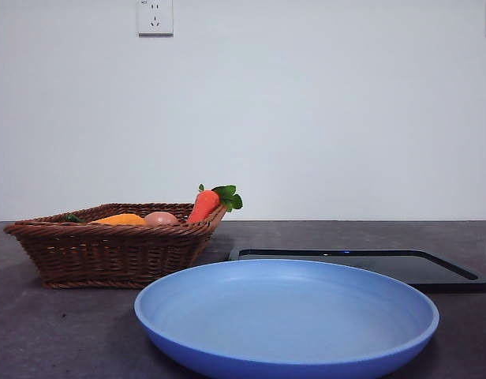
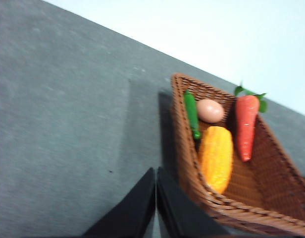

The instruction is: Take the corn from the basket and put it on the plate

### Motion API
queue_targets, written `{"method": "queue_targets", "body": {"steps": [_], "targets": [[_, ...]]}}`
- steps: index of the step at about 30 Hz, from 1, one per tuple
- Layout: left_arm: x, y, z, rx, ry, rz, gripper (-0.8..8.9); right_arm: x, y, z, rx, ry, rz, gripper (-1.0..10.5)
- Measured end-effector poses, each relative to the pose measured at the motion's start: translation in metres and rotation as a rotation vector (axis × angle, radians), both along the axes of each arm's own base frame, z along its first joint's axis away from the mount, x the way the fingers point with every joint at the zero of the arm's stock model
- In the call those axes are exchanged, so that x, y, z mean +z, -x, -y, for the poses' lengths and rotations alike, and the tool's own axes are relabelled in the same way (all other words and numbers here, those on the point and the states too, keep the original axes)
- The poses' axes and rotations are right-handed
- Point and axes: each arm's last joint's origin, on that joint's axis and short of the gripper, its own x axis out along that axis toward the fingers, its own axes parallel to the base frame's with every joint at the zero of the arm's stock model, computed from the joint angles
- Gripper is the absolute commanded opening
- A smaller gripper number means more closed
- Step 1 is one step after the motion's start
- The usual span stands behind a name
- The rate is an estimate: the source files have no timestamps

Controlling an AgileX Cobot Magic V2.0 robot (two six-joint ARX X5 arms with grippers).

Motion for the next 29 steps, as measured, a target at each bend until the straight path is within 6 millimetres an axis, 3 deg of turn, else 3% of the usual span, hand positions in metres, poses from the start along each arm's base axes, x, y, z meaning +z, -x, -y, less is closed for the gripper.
{"method": "queue_targets", "body": {"steps": [6,14,29], "targets": [[0.002,0.002,0.002,-0.065,0.094,-0.031,0.07,0.002,0.001,-0.001,0.036,-0.110,-0.041,0.0],[0.042,0.010,0.005,-0.129,0.126,-0.018,0.07,0.055,0.015,-0.003,0.064,-0.142,0.026,0.0],[0.094,-0.010,0.010,-0.392,0.020,-0.282,0.07,0.093,-0.007,-0.012,0.423,-0.098,-0.389,0.0]]}}
